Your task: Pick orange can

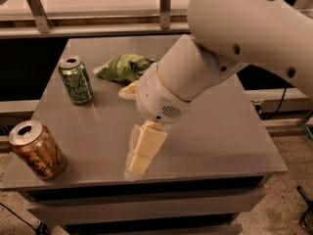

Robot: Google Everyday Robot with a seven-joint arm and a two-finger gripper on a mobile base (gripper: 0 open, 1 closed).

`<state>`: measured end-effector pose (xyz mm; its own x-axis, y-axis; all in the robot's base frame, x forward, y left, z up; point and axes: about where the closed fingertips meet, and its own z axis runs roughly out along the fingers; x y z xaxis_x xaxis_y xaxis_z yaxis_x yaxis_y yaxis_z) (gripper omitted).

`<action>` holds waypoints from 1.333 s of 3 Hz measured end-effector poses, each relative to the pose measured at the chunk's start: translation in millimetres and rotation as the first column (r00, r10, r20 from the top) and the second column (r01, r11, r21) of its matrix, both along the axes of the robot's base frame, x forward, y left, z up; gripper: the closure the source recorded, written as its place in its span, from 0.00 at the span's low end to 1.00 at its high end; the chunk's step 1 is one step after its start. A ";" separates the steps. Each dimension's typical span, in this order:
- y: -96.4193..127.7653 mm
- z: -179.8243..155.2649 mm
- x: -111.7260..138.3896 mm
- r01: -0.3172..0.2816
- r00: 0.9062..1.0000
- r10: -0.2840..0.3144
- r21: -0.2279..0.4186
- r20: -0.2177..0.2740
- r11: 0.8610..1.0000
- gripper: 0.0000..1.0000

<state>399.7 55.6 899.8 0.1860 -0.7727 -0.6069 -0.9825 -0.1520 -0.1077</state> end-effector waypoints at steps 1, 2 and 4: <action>50.3 1.9 -10.2 -0.062 0.997 0.066 0.077 -0.041 0.995 0.00; 91.5 4.9 -22.1 -0.105 0.990 0.117 0.142 -0.082 0.984 0.00; 162.1 15.8 -58.7 -0.211 0.967 0.237 0.229 -0.091 0.950 0.18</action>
Offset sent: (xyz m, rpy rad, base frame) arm -0.0330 0.1386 0.0064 0.2180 0.1583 0.1655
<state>341.0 217.7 915.7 0.2581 -0.5676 -0.7818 -0.9333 -0.3556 -0.0499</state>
